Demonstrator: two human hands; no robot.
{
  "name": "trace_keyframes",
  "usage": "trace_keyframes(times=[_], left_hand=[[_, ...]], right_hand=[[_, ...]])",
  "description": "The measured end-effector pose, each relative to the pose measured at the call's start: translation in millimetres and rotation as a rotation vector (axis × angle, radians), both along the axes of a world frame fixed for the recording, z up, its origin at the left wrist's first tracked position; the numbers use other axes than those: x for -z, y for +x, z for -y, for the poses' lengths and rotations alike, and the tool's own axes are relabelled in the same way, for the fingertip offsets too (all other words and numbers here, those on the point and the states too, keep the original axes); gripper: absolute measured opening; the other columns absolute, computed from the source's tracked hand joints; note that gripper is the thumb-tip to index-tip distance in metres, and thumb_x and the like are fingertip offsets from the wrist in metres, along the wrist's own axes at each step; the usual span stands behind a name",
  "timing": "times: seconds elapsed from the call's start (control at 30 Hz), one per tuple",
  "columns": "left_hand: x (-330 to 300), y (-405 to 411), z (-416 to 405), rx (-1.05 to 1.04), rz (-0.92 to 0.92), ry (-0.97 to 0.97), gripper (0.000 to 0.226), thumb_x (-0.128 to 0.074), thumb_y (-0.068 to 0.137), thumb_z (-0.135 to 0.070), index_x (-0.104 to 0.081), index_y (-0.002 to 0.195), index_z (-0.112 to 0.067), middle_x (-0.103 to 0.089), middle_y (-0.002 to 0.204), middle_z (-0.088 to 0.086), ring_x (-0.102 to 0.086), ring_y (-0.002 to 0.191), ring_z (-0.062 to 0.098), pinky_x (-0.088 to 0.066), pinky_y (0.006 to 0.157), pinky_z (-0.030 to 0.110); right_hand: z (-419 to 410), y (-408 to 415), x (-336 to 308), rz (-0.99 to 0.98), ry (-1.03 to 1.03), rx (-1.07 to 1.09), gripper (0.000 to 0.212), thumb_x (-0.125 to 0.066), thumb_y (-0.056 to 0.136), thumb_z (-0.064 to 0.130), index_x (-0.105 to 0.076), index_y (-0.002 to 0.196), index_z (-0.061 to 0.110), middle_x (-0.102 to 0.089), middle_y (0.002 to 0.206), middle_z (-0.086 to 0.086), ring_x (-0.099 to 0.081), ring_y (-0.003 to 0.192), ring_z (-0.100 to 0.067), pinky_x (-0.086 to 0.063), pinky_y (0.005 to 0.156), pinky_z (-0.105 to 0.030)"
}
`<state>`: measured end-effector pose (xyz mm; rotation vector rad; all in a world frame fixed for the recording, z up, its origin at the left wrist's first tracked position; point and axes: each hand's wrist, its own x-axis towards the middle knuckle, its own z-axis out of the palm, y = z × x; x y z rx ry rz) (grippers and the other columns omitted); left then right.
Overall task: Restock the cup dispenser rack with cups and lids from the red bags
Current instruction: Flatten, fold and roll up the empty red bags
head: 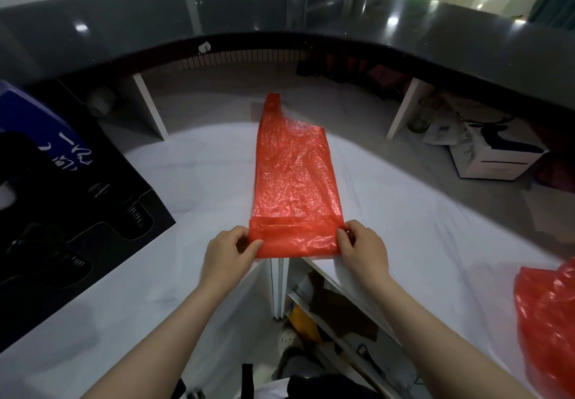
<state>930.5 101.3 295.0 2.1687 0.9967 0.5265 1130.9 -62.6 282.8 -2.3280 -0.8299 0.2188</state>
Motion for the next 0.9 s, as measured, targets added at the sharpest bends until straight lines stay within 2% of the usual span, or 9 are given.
trace_keyframes(times=[0.07, 0.27, 0.33, 0.47, 0.53, 0.6, 0.67, 0.77, 0.9], left_hand=[[0, 1, -1, -0.031, -0.018, -0.015, 0.008, -0.068, 0.085, -0.030, -0.060, 0.087, -0.029, -0.060, 0.079, -0.012, -0.055, 0.075, 0.006, -0.039, 0.063, 0.021], [-4, 6, 2, -0.083, 0.011, -0.092, 0.030, -0.069, 0.083, -0.027, -0.055, 0.108, -0.035, -0.065, 0.080, -0.017, -0.061, 0.076, 0.001, -0.053, 0.073, 0.030], [-4, 8, 5, -0.066, 0.004, 0.008, 0.042, -0.070, 0.082, -0.027, -0.052, 0.120, -0.029, -0.061, 0.097, -0.017, -0.058, 0.086, 0.002, -0.051, 0.079, 0.030], [-5, 15, 9, 0.161, -0.061, 0.394, 0.053, -0.068, 0.084, -0.019, -0.049, 0.134, -0.017, -0.047, 0.140, 0.007, -0.045, 0.127, 0.026, -0.035, 0.107, 0.045], [-8, 20, 13, 0.367, -0.136, 0.495, 0.053, -0.059, 0.091, -0.023, -0.043, 0.141, -0.020, -0.035, 0.151, 0.006, -0.029, 0.140, 0.027, -0.016, 0.114, 0.046], [-6, 24, 14, 0.517, -0.278, 0.537, 0.056, -0.042, 0.098, -0.036, -0.023, 0.149, -0.027, -0.009, 0.156, -0.003, 0.001, 0.144, 0.020, 0.008, 0.115, 0.041], [1, 25, 12, 0.545, -0.413, 0.516, 0.059, -0.026, 0.099, -0.051, 0.002, 0.148, -0.034, 0.012, 0.153, -0.008, 0.022, 0.140, 0.017, 0.021, 0.111, 0.035], [10, 22, 11, 0.512, -0.548, 0.463, 0.064, -0.008, 0.091, -0.066, 0.025, 0.139, -0.040, 0.027, 0.150, -0.008, 0.034, 0.135, 0.019, 0.021, 0.110, 0.033], [14, 22, 10, 0.511, -0.600, 0.464, 0.073, 0.005, 0.078, -0.074, 0.030, 0.137, -0.041, 0.032, 0.150, -0.003, 0.035, 0.135, 0.022, 0.019, 0.111, 0.035]], right_hand=[[0, 0, 1, -0.003, 0.009, 0.004, 0.011, -0.052, 0.092, 0.037, -0.060, 0.091, 0.029, -0.060, 0.078, 0.010, -0.053, 0.072, -0.008, -0.035, 0.058, -0.024], [2, 2, 3, -0.008, 0.038, -0.005, 0.006, -0.055, 0.090, 0.034, -0.058, 0.088, 0.029, -0.059, 0.075, 0.011, -0.054, 0.071, -0.009, -0.035, 0.058, -0.025], [2, 3, 3, 0.030, 0.025, -0.027, 0.006, -0.056, 0.090, 0.032, -0.057, 0.085, 0.028, -0.056, 0.073, 0.013, -0.052, 0.069, -0.009, -0.033, 0.056, -0.021], [0, 3, 1, 0.094, -0.040, -0.047, 0.008, -0.053, 0.092, 0.033, -0.052, 0.085, 0.029, -0.051, 0.078, 0.013, -0.046, 0.068, -0.007, -0.028, 0.056, -0.014], [-1, 4, 0, 0.092, -0.054, -0.034, 0.008, -0.050, 0.093, 0.033, -0.051, 0.086, 0.027, -0.053, 0.079, 0.011, -0.047, 0.068, -0.008, -0.028, 0.055, -0.016], [-2, 3, -1, 0.095, -0.077, -0.021, 0.010, -0.048, 0.094, 0.033, -0.052, 0.088, 0.026, -0.055, 0.080, 0.010, -0.049, 0.069, -0.011, -0.030, 0.055, -0.023], [-3, 3, -2, 0.102, -0.101, -0.014, 0.012, -0.047, 0.096, 0.035, -0.052, 0.091, 0.025, -0.055, 0.079, 0.010, -0.050, 0.069, -0.012, -0.032, 0.057, -0.027], [-5, 3, -4, 0.105, -0.119, -0.014, 0.013, -0.045, 0.097, 0.038, -0.049, 0.093, 0.027, -0.051, 0.075, 0.014, -0.047, 0.064, -0.008, -0.028, 0.051, -0.023], [-6, 4, -3, 0.126, -0.135, -0.016, 0.015, -0.044, 0.096, 0.041, -0.050, 0.098, 0.027, -0.052, 0.078, 0.014, -0.049, 0.065, -0.007, -0.033, 0.052, -0.023]])
